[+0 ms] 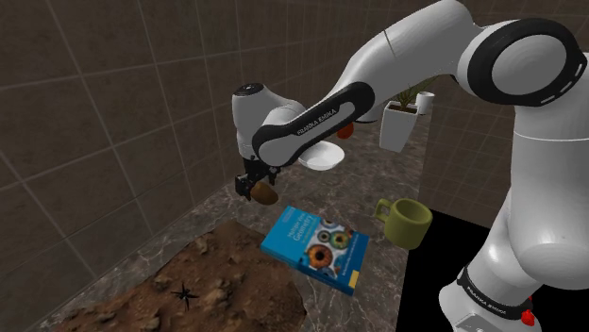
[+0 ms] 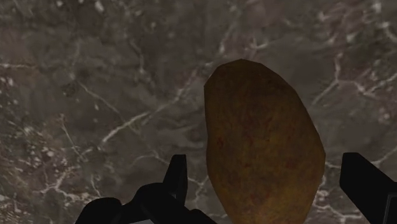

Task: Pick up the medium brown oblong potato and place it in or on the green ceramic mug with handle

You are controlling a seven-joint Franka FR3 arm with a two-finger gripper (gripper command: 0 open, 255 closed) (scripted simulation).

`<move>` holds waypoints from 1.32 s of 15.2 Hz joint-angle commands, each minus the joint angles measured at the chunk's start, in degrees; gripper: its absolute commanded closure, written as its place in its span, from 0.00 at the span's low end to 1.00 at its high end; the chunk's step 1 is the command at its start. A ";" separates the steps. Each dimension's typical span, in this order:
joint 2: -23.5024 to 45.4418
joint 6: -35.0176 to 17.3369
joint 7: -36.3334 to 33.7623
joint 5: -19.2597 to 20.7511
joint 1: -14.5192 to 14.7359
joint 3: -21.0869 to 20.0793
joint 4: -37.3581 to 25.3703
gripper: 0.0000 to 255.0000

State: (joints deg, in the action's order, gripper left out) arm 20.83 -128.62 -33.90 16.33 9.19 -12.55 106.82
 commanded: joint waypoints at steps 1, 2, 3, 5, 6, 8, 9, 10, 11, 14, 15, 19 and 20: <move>0.00 0.00 0.00 0.00 0.00 0.00 0.00 0.00; 0.00 0.00 0.00 0.00 0.00 0.00 0.00 1.00; 0.00 0.00 0.00 0.00 0.00 0.00 0.00 1.00; 0.00 0.00 0.00 0.00 0.00 0.00 0.00 1.00; 0.00 0.00 0.00 0.00 0.00 0.00 0.00 1.00; 0.00 0.00 0.00 0.00 0.00 0.00 0.00 1.00; 0.00 0.00 0.00 0.00 0.00 0.00 0.00 1.00; 0.00 0.00 0.00 0.00 0.00 0.00 0.00 1.00; 0.00 -0.01 0.00 0.00 0.00 0.00 0.01 1.00; -1.18 1.83 0.59 -0.60 -0.13 -0.24 -0.73 1.00; -1.55 2.45 0.79 -0.80 -0.17 -0.31 -1.00 1.00; -2.96 4.97 1.53 -1.53 -0.29 -0.58 -2.22 1.00; -3.28 5.61 1.72 -1.70 -0.32 -0.63 -2.55 1.00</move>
State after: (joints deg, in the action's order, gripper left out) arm 17.84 -123.65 -32.43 14.80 8.94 -13.15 104.62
